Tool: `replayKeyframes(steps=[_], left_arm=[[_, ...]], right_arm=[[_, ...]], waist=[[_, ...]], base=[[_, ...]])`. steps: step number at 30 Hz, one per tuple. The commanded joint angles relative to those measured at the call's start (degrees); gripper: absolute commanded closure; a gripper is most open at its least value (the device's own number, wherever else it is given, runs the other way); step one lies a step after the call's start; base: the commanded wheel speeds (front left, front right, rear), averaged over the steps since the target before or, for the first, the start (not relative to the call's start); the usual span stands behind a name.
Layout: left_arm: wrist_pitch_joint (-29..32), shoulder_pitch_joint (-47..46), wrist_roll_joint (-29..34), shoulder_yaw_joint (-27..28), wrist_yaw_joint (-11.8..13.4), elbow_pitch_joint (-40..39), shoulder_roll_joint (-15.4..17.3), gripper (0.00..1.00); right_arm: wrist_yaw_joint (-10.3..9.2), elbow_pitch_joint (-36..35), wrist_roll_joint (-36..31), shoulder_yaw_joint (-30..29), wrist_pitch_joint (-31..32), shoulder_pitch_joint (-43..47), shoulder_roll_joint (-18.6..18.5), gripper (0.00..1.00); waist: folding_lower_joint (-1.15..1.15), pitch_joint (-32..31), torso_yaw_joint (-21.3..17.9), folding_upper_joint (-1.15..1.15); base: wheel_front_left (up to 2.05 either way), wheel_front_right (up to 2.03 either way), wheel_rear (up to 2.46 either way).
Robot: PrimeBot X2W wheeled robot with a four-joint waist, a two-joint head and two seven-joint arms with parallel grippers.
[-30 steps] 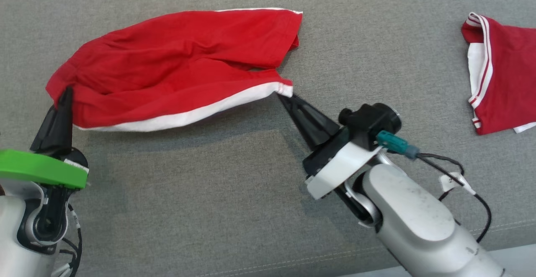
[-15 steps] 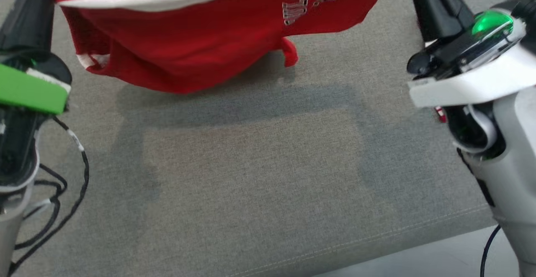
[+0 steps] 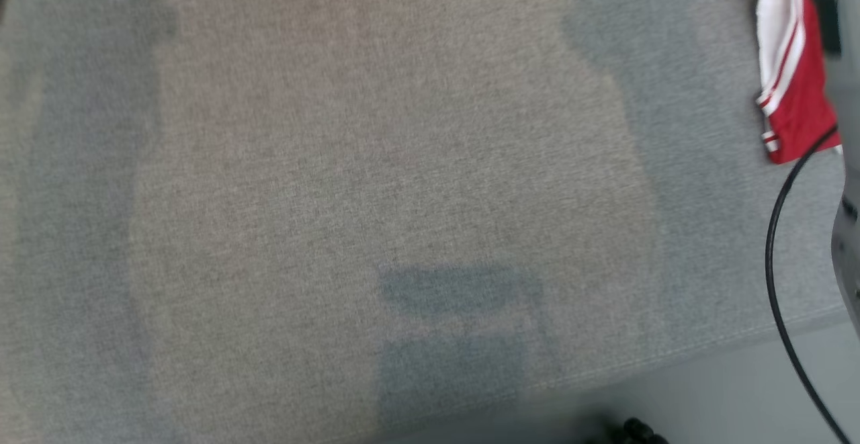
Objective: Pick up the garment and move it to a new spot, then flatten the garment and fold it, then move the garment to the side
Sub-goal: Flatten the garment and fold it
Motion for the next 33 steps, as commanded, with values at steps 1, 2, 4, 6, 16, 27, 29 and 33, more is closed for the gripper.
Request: replayKeyframes(steps=[1,2,4,6,16,27,29,33], left_arm=[[-1.4,-2.6,1.0,0.1,-0.4,1.6,-0.3,1.00],[-3.1,-5.5,2.2,-0.2,-1.3,4.0,-1.1,1.00],[-7.1,-10.3,4.3,-0.8,-2.8,8.6,-2.1,1.00],[-11.6,-14.7,5.9,-0.9,-5.2,11.6,-3.6,1.00],[-20.6,-15.0,8.1,-1.1,-16.1,25.1,-6.3,1.00],[-21.0,12.5,5.0,2.9,-20.9,20.4,-7.0,1.00],[-20.8,16.5,4.3,3.4,-20.5,19.4,-7.5,1.00],[-20.8,34.1,1.6,6.2,-17.1,14.0,-9.7,1.00]], right_arm=[[-0.18,1.5,-1.0,-1.0,-1.4,-2.0,-0.3,1.00],[-0.20,3.8,-2.4,-1.7,-2.4,-4.6,0.0,1.00],[-0.21,7.6,-4.9,-3.3,-5.6,-9.3,1.1,1.00],[-0.21,10.1,-7.1,-4.9,-8.1,-13.5,2.3,1.00],[-0.17,12.4,-9.7,-2.7,-10.4,-11.6,3.8,1.00],[-0.16,-6.4,-6.2,10.9,-10.4,18.5,-9.3,1.00],[-0.17,-8.1,-6.4,11.8,-10.4,21.9,-10.8,1.00],[-0.18,-12.8,-5.6,13.6,-10.4,36.0,-14.4,1.00]], waist=[[-0.01,7.0,2.9,0.62],[-0.01,8.1,3.4,0.62],[-0.01,9.8,4.0,0.62],[-0.01,11.4,4.3,0.62],[-0.01,16.0,4.1,0.62],[-0.01,7.7,5.1,0.62],[-0.01,5.9,5.3,0.62],[-0.01,-2.7,5.5,0.62]], base=[[0.00,0.00,0.00],[0.00,0.00,0.00],[0.00,0.00,0.00],[0.00,0.00,0.00],[0.00,0.00,0.00],[0.00,0.00,0.00],[0.00,0.00,0.00],[0.00,0.00,0.00]])
